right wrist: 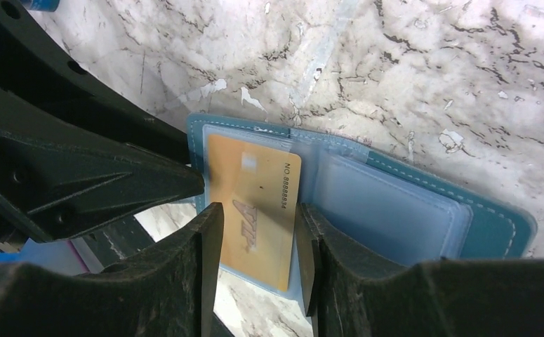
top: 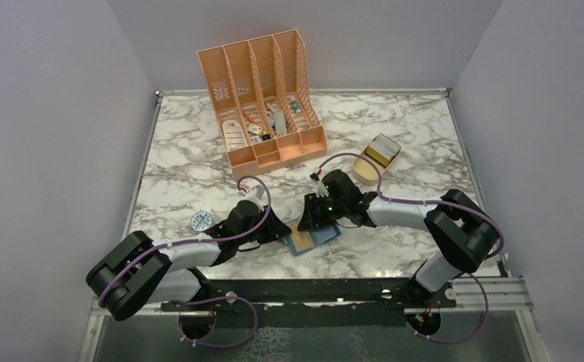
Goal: Put the credit cards into the card holder
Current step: Insert the credit card into the card holder, then pick up the credit card from the storage box.
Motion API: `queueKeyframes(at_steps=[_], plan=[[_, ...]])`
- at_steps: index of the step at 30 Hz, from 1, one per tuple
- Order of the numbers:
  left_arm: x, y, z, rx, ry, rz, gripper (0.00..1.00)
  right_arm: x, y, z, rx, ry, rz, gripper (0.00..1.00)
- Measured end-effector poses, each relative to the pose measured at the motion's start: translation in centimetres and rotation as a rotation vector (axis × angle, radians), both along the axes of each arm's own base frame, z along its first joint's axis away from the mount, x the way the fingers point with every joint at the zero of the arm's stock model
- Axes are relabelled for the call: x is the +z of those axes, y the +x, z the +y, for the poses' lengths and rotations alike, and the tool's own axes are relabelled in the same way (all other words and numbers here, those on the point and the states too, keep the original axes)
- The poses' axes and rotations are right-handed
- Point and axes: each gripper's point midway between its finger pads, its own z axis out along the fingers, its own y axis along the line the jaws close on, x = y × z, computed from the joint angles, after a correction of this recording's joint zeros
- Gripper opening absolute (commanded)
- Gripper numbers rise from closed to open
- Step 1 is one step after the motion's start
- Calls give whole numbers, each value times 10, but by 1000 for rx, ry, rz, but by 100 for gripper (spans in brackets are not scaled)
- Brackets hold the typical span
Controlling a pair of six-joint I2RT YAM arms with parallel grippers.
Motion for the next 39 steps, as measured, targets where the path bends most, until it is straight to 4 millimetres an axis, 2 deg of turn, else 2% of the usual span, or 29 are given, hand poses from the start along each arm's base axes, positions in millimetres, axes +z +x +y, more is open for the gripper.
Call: queueKeyframes(at_steps=[7, 14, 17, 19, 23, 28, 30, 34, 39], plan=[[0, 0, 0, -2, 2, -3, 27, 1, -3, 4, 16, 26, 12, 40], [0, 0, 0, -10, 5, -9, 15, -1, -3, 1, 21, 0, 11, 42], [0, -1, 0, -18, 7, -13, 12, 8, 4, -3, 13, -37, -27, 44], [0, -1, -1, -26, 7, -19, 12, 21, 13, -5, 5, -51, -74, 44], [1, -2, -2, -52, 13, -34, 11, 52, 43, -11, -35, -90, -188, 44], [2, -6, -4, -88, 10, -40, 11, 96, 103, -30, -142, -194, -361, 44], [1, -8, -5, -100, 10, -36, 11, 107, 126, -41, -186, -247, -421, 44], [2, -10, -8, -124, 8, -27, 11, 110, 162, -74, -260, -403, -490, 44], [3, -12, -10, -145, 4, -23, 11, 98, 206, -133, -341, -620, -509, 44]])
